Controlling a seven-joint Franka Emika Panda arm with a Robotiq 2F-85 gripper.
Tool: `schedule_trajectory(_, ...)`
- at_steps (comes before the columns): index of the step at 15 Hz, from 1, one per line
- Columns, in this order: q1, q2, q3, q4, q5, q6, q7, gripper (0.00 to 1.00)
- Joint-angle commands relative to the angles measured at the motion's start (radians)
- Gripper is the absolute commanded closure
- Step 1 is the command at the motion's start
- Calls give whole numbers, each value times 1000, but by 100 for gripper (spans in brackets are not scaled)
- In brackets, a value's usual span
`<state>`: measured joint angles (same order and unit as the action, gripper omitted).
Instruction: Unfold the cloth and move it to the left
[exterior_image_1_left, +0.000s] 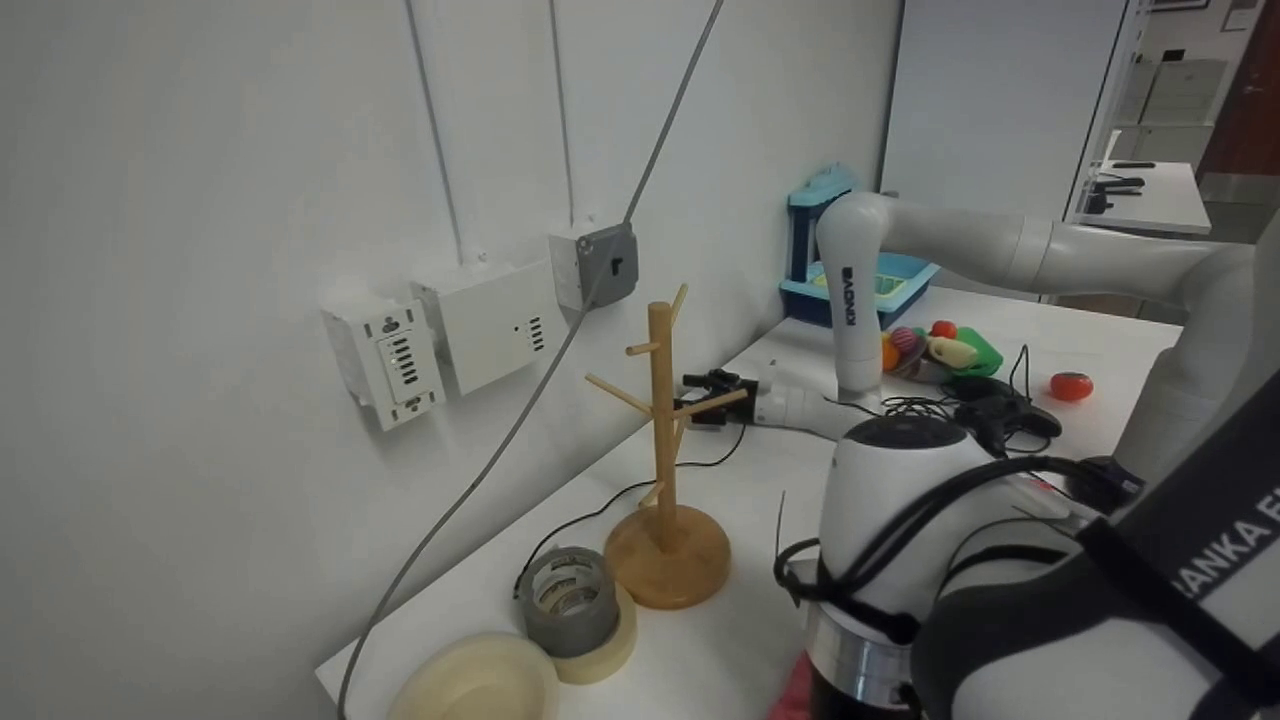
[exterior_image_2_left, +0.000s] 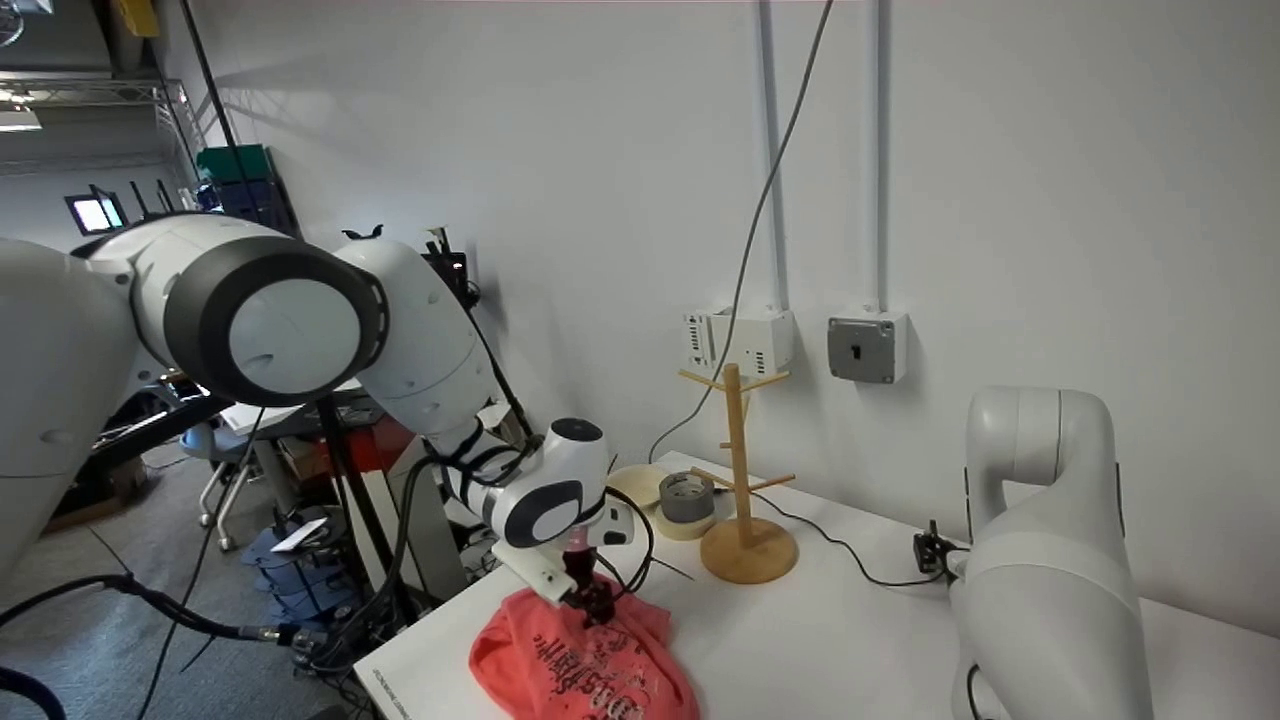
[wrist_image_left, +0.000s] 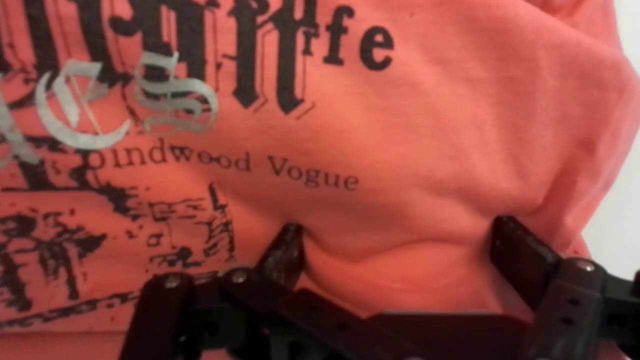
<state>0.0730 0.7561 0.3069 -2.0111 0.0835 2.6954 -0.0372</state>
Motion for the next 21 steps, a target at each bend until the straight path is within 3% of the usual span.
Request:
schedule_trajectory(1,26,22,-6,28,-3,-55,-57,0)
schedule_trajectory(11,72,-78,-103,-4,-62,-75,-10,0)
schedule_trajectory(17,101,-249,-127,-121,-82,-163,20,0)
schedule_trajectory(21,119,-406,-129,-255,-93,-150,59,0)
